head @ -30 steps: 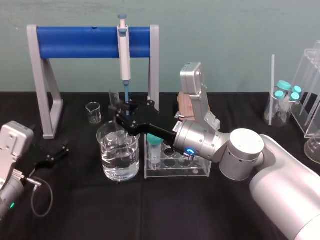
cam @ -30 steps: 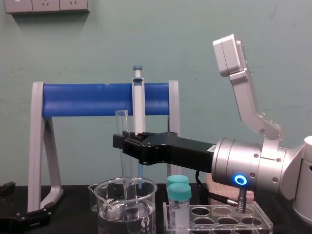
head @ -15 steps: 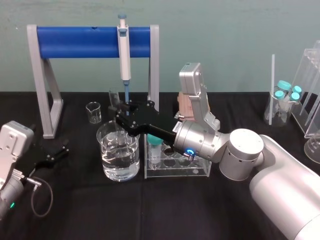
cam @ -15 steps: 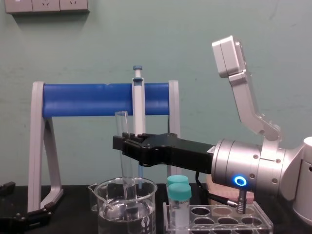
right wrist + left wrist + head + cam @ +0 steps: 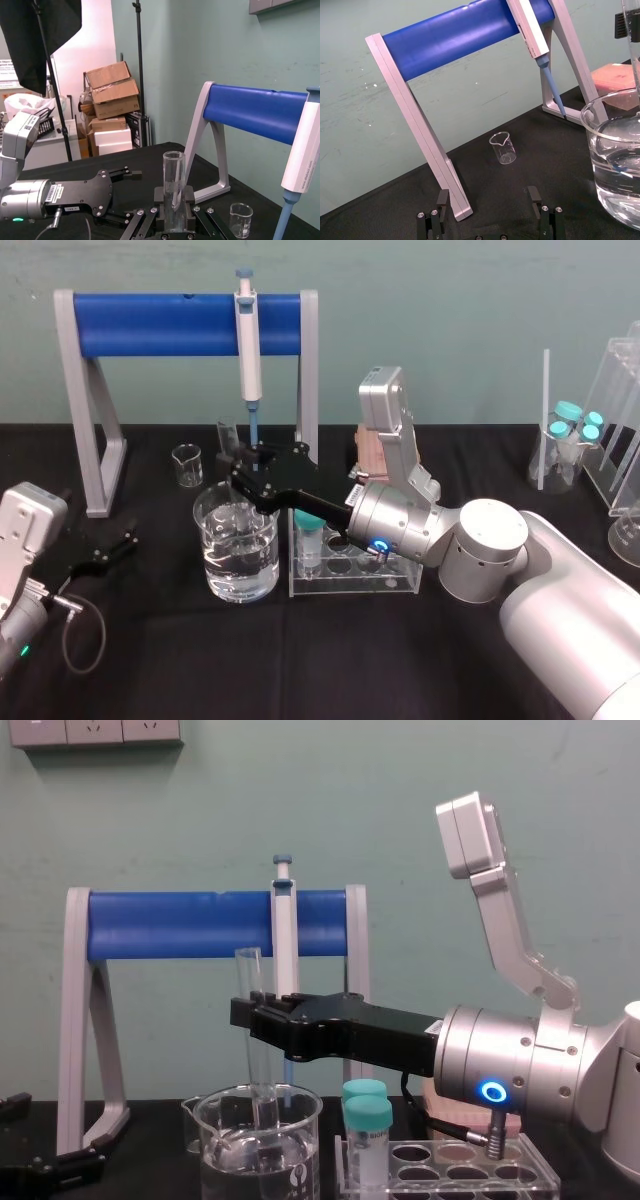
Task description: Hold the test tube with one hand and immerse one end into the beaker, then return it to the test tube rack.
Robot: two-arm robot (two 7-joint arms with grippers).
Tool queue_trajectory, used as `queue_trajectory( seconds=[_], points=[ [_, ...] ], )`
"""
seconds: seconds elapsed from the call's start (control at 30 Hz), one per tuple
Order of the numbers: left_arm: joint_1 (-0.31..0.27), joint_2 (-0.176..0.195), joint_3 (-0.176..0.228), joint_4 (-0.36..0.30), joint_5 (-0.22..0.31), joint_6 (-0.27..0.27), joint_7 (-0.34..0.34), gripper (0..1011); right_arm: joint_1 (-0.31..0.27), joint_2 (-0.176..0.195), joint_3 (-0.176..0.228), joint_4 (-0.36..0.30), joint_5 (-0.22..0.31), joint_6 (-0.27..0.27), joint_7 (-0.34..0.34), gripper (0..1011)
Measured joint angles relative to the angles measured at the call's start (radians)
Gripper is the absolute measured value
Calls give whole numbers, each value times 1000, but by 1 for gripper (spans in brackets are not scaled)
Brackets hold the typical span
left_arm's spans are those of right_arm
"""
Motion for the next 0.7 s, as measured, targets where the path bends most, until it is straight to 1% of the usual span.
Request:
queue_trajectory(
  seconds=[0.7],
  points=[
    [0,0,0,0,0,0,0,1000,-3,2,1,-3,-1,-1,-3,224]
  ],
)
